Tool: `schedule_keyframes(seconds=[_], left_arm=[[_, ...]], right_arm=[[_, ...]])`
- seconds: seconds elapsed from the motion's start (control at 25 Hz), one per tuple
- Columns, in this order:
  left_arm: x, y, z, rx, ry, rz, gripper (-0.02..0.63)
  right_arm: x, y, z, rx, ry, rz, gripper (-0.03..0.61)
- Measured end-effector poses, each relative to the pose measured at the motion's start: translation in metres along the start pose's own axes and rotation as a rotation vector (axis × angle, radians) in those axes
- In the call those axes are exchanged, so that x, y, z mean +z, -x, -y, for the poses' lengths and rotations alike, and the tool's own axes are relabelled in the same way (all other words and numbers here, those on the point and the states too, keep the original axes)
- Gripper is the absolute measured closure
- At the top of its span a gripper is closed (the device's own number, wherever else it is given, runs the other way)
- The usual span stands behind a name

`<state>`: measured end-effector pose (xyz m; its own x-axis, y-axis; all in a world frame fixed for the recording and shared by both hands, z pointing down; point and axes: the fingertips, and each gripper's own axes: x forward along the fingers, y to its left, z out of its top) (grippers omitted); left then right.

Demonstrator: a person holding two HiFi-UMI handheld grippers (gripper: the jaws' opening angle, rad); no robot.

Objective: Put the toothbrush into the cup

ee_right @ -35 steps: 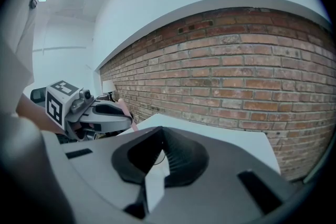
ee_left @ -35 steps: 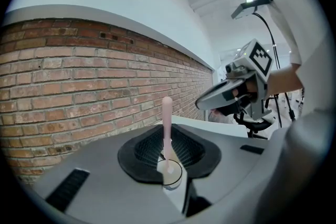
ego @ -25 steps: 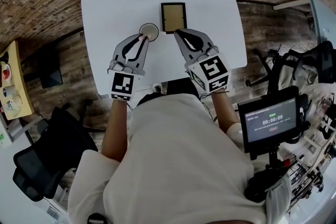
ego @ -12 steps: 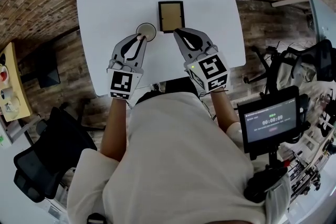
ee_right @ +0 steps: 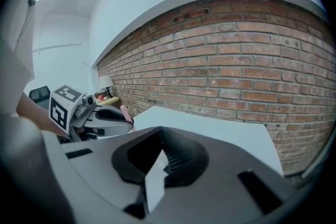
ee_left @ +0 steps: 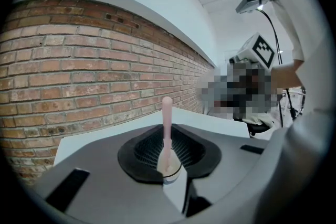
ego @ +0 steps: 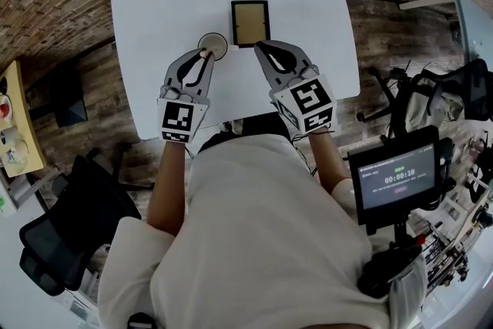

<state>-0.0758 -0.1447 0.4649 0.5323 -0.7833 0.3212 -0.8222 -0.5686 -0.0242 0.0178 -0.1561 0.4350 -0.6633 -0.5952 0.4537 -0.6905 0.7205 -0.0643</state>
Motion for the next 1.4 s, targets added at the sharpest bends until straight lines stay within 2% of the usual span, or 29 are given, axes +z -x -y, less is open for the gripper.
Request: schedule_keyframes(seconds=[1.4], left_arm=[[-0.032, -0.008, -0.003, 0.009, 0.065, -0.074, 0.561]], right_arm=[[-0.012, -0.002, 0.003, -0.011, -0.008, -0.029, 0.575]])
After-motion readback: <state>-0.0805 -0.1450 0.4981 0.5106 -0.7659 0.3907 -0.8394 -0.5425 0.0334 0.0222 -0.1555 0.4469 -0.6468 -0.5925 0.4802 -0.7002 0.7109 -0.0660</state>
